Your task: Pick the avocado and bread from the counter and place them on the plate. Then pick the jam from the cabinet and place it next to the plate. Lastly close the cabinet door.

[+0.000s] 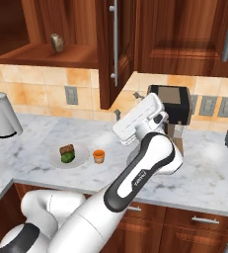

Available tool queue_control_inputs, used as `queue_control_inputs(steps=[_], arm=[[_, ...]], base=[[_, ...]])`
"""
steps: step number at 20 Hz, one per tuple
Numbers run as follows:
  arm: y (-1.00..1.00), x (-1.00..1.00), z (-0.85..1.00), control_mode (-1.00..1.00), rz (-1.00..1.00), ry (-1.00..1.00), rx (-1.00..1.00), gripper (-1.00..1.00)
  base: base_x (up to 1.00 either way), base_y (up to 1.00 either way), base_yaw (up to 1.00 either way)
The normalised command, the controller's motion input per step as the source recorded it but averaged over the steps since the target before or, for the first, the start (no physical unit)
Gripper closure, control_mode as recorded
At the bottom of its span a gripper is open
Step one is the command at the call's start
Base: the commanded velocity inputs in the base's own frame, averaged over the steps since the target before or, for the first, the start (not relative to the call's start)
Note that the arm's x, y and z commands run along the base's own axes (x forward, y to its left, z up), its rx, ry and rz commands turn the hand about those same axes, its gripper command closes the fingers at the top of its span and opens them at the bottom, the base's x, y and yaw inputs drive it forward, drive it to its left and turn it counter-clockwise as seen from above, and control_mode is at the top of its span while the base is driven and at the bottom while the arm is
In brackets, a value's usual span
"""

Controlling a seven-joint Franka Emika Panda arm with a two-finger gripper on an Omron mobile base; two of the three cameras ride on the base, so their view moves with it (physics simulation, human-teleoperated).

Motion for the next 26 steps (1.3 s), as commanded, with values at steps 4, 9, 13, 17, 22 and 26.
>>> queue_control_inputs(steps=[4, 9, 13, 17, 22, 26], arm=[[0.0, 0.0, 0.22, -1.0, 0.0, -0.1, -0.02, -1.0], [0.0, 0.0, 0.17, -1.0, 0.0, -0.09, -0.04, -1.0], [0.0, 0.0, 0.1, -1.0, 0.0, -0.06, -0.07, -1.0], [0.0, 0.0, 0.09, -1.0, 0.0, -0.03, -0.11, -1.0], [0.0, 0.0, 0.15, -1.0, 0.0, -0.04, -0.1, -1.0], [0.0, 0.0, 0.18, -1.0, 0.0, -0.01, -0.1, -1.0]], base=[[0.0, 0.0, 0.0], [0.0, 0.0, 0.0], [0.0, 0.0, 0.0], [0.0, 0.0, 0.0], [0.0, 0.0, 0.0], [0.0, 0.0, 0.0]])
